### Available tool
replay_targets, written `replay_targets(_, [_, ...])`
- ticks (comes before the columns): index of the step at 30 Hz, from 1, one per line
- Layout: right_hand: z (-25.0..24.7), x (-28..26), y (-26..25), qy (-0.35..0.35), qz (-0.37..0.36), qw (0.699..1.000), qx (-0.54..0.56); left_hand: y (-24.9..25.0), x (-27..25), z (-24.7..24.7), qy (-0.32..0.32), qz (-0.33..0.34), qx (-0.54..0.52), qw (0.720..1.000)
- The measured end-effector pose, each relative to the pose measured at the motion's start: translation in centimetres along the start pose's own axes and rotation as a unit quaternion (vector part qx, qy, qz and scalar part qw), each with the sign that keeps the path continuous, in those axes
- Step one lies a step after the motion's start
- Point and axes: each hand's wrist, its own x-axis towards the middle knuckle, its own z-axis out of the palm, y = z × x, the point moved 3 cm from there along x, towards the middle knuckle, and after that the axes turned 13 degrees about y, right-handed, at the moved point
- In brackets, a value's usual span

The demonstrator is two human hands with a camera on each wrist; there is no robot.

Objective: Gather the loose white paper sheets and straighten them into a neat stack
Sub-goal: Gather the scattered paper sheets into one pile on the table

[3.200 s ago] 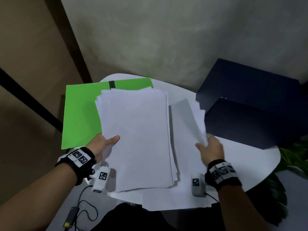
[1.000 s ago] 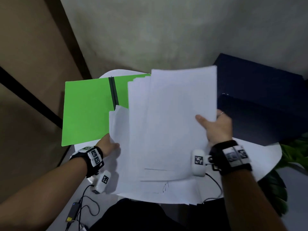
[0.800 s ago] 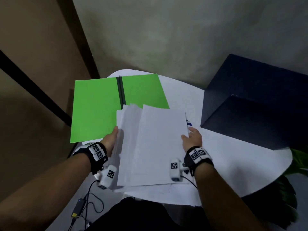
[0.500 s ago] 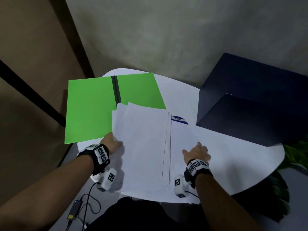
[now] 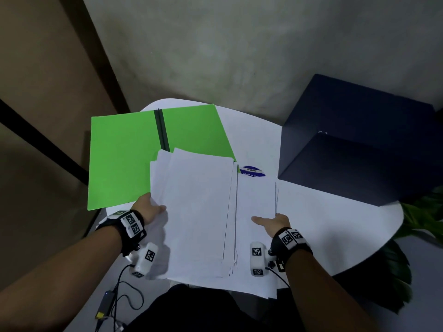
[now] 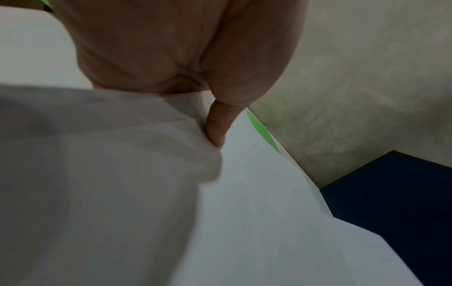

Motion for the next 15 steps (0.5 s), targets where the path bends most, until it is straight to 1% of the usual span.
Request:
replay_targets(2, [0.0,-0.4,-0.4,-0.003,-0.001,1.0,0.018,-0.2,0.1,0.0,-0.006,-0.006,-0.003,1.0])
replay_targets(6, [-0.3,-0.7,-0.9,0.029,0.012,0.999,0.038,-0.1,0.2,0.0,-0.005,-0.009,-0.006,1.0])
replay_targets(9, [0.0,-1.4,-1.4,0.048,0.0,0.999,0.001,-0.1,0.1,0.1,-0.005,-0.016,-0.007,1.0])
replay_targets(13, [1.6,-2.4,-1.7,0.004,0.009,1.0,-0.028,-0.1,0.1,0.2,0.0,-0.013,-0.006,1.0])
replay_targets(15, [1.8,-2.9,-1.9,0.024,0.008,0.998,-0.061,0.0,0.0,0.2,0.001,-0.013,-0.005,1.0])
